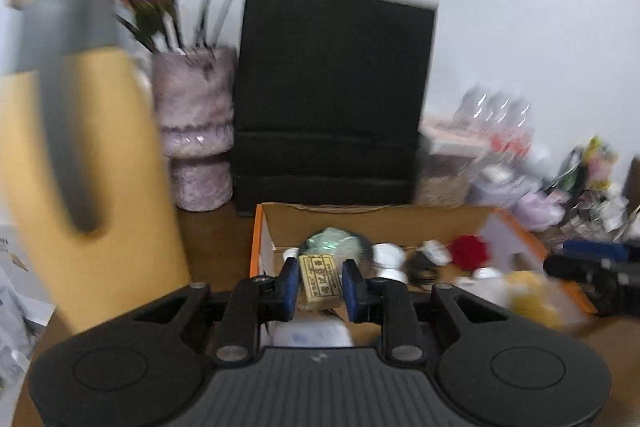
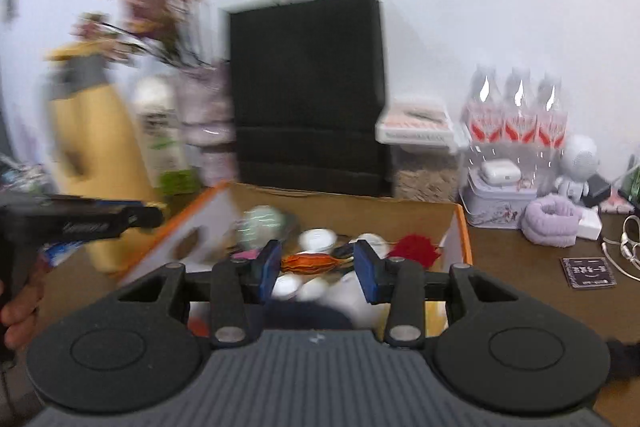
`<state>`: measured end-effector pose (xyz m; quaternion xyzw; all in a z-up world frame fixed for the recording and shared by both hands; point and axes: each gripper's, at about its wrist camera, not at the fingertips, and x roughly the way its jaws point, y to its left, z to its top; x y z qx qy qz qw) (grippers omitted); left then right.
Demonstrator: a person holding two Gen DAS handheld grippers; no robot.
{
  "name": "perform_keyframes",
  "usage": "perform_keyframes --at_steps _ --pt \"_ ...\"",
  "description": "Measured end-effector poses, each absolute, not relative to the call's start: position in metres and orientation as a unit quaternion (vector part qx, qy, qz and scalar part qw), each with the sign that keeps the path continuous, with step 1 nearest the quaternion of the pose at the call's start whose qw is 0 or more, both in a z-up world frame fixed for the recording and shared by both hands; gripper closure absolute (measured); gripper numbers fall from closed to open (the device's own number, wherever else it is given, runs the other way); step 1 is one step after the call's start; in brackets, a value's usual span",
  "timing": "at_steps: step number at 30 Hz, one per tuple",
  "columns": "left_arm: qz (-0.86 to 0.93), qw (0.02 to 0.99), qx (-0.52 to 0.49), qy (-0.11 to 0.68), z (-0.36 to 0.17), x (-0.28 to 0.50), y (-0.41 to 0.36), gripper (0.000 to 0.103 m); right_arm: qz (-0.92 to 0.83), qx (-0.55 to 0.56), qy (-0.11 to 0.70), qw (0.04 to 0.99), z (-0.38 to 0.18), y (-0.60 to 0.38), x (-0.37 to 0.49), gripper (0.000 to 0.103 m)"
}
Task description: Organize objects
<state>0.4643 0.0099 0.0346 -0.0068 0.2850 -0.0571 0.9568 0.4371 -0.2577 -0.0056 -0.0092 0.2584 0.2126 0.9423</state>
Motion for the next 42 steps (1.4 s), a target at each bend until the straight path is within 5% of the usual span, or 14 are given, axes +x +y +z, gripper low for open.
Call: perform_keyframes --at_steps 7,9,10,11,18,23,32,42 --pt "-0.016 0.942 -0.04 0.333 0.003 0.548 0.025 0.081 0.155 -0.035 0.322 0.933 -0.053 -0.236 0.538 0.061" --pt "-0.02 0.942 -0.039 0.333 0.0 0.553 0.027 0.075 0.146 -0.034 0.336 0.93 -0.063 -0.236 0.551 0.051" --pt "-0.027 0.942 -0.044 0.333 0.0 0.553 0.029 0.065 0.138 -0.028 0.339 0.93 -0.065 -0.238 0.553 0.03" --pt "-0.038 0.94 -0.048 0.335 0.001 0.552 0.03 0.06 0.131 -0.018 0.335 0.933 -0.065 -0.242 0.551 0.022" --pt "-0.05 0.938 -0.05 0.34 0.035 0.519 0.027 0.044 0.162 0.026 0.326 0.931 -0.026 -0.269 0.523 0.018" --pt "-0.129 0.927 -0.077 0.345 0.053 0.438 0.025 0.031 0.202 0.013 0.292 0.935 -0.001 -0.293 0.445 0.004" --pt "-0.167 0.946 -0.096 0.262 0.055 0.223 0.03 0.012 0.233 0.005 0.251 0.94 -0.015 -0.339 0.23 0.0" --pt "-0.114 0.95 -0.046 0.286 0.024 0.092 0.026 0.012 0.21 -0.059 0.295 0.93 -0.035 -0.378 0.093 0.0"
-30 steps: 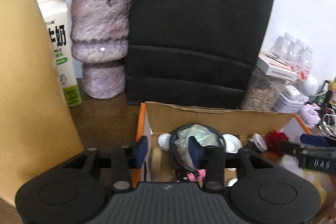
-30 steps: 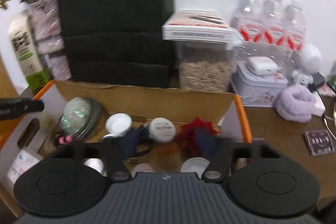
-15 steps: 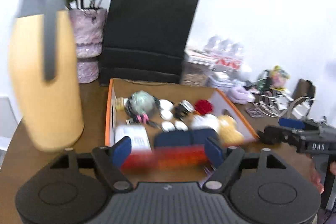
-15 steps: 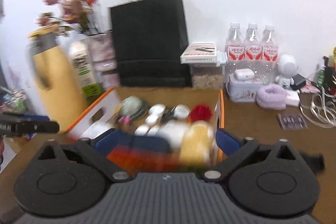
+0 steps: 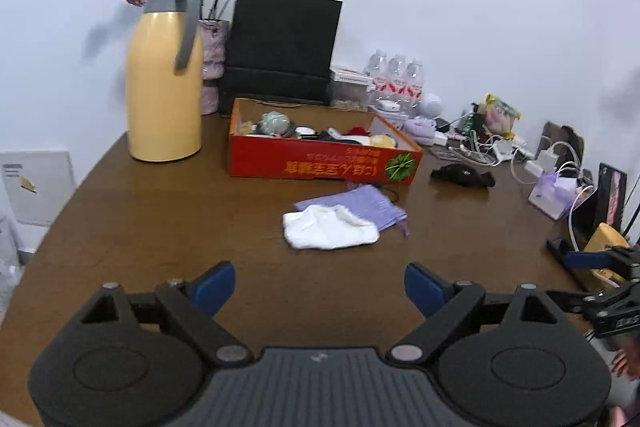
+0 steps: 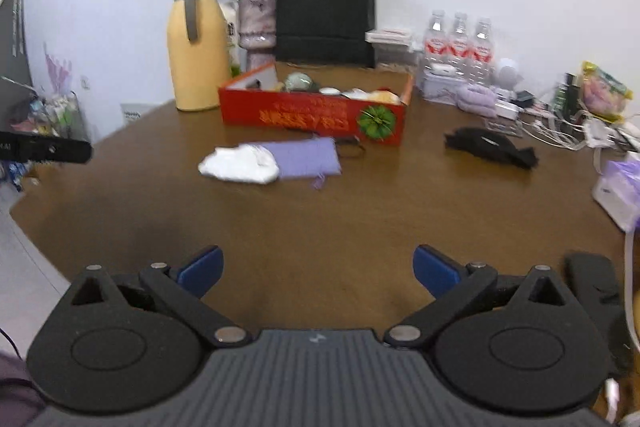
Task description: Organize objects
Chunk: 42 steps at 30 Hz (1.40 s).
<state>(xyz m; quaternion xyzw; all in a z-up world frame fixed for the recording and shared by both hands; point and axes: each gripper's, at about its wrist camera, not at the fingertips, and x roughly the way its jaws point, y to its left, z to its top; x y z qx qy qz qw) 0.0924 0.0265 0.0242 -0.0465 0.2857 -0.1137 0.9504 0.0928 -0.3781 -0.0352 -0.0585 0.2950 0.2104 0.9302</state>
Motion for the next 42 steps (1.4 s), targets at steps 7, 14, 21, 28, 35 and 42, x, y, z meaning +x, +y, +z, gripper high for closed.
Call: perform_keyframes --at_steps 7,14,21,28,35,42 --pt "-0.096 0.952 -0.062 0.284 0.018 0.096 0.031 0.012 0.18 -0.035 0.285 0.941 -0.035 -0.38 0.099 0.0" --pt "-0.12 0.939 -0.062 0.317 -0.008 0.13 0.014 0.012 0.183 -0.054 0.285 0.939 -0.049 -0.363 0.132 0.0" --pt "-0.196 0.926 -0.019 0.321 -0.032 0.211 -0.039 0.015 0.197 -0.018 0.276 0.941 -0.049 -0.336 0.241 0.009" --pt "-0.178 0.923 0.005 0.342 -0.058 0.288 -0.078 0.029 0.199 -0.001 0.322 0.925 -0.071 -0.291 0.357 0.024" --pt "-0.164 0.933 0.015 0.32 -0.068 0.283 -0.072 0.056 0.156 0.028 0.367 0.917 -0.112 -0.264 0.402 0.04" --pt "-0.168 0.932 0.0 0.321 -0.064 0.262 -0.043 0.084 0.163 -0.027 0.342 0.925 -0.118 -0.269 0.371 0.09"
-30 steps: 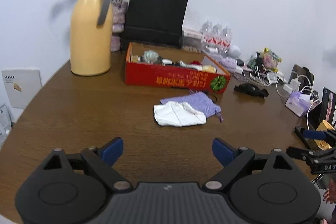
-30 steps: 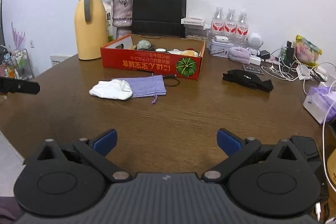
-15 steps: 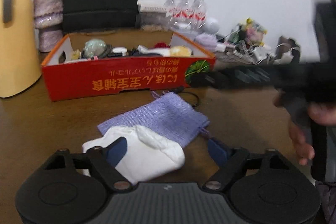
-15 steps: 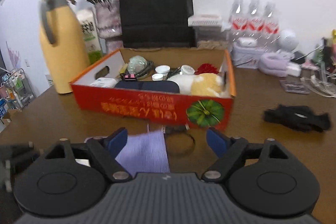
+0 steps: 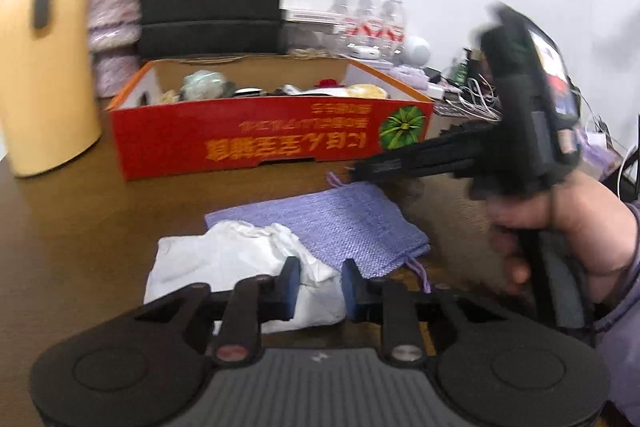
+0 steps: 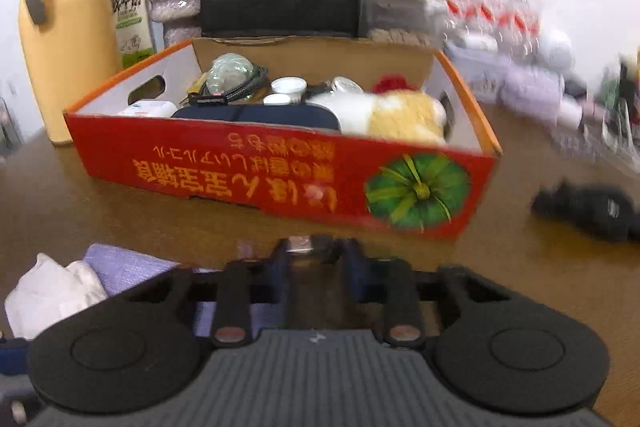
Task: Organize objects
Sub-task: 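Grasp the white cloth with the left tool while the right tool grasps a black cable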
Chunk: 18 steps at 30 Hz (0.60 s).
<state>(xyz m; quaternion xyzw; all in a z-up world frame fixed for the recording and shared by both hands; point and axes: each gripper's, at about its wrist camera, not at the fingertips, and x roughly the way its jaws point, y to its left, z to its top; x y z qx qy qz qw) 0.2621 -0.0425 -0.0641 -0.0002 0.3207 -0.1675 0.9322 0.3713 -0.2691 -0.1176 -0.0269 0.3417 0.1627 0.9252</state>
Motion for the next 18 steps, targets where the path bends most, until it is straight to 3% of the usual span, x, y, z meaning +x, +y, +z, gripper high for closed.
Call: perform_keyframes --at_steps 1,8,18 --pt "-0.162 0.934 -0.003 0.318 -0.063 0.257 -0.036 0.087 0.164 -0.011 0.341 0.926 -0.118 -0.278 0.367 0.095" --pt "-0.129 0.942 -0.085 0.299 -0.038 0.21 0.019 0.09 0.138 0.056 0.32 0.936 -0.113 -0.332 0.311 0.095" --pt "-0.133 0.961 -0.103 0.219 0.021 0.158 0.034 0.09 0.179 0.055 0.261 0.947 -0.066 -0.337 0.21 0.095"
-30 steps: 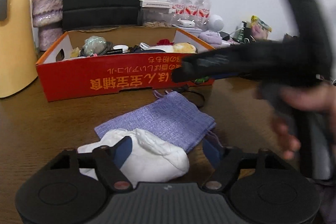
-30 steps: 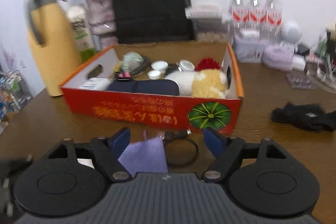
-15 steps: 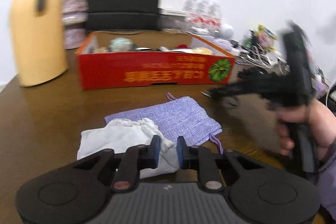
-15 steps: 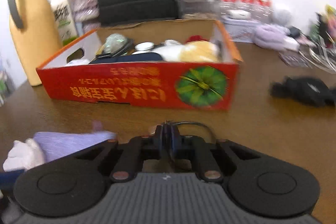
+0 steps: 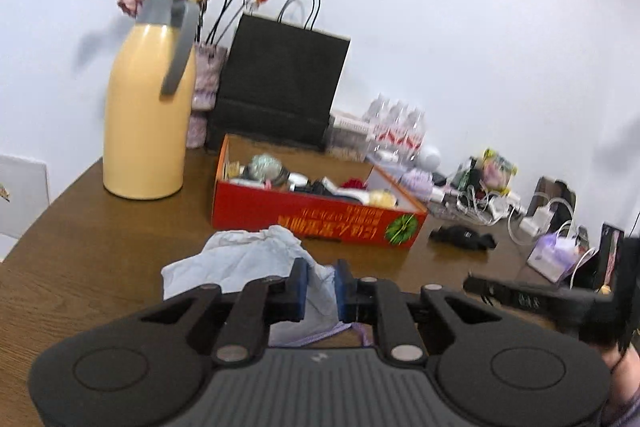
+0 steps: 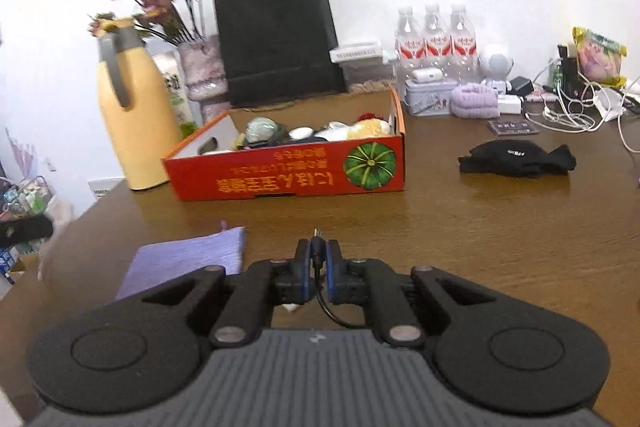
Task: Organize objects
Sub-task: 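Grasp the white cloth with the left tool while the right tool grasps a black cable, then carry the white cloth and black cable into the box and open both tools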
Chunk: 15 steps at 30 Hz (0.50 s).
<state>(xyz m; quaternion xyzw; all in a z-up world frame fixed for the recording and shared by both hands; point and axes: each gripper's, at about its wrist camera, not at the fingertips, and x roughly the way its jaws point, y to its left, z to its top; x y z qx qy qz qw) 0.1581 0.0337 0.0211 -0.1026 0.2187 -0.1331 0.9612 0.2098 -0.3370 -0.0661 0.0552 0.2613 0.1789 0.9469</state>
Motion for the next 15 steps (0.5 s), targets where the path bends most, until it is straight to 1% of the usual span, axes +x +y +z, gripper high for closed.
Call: perform_keyframes --at_steps 9,12,15 --pt "-0.139 0.965 -0.098 0.2 0.035 0.141 0.027 0.09 0.199 0.059 0.246 0.947 -0.05 -0.348 0.168 0.095" --pt "-0.151 0.964 -0.099 0.196 0.041 0.152 0.026 0.09 0.198 0.056 0.239 0.949 -0.047 -0.349 0.173 0.095" --pt "-0.172 0.961 -0.101 0.189 0.055 0.184 0.025 0.09 0.201 0.042 0.222 0.953 -0.035 -0.35 0.188 0.095"
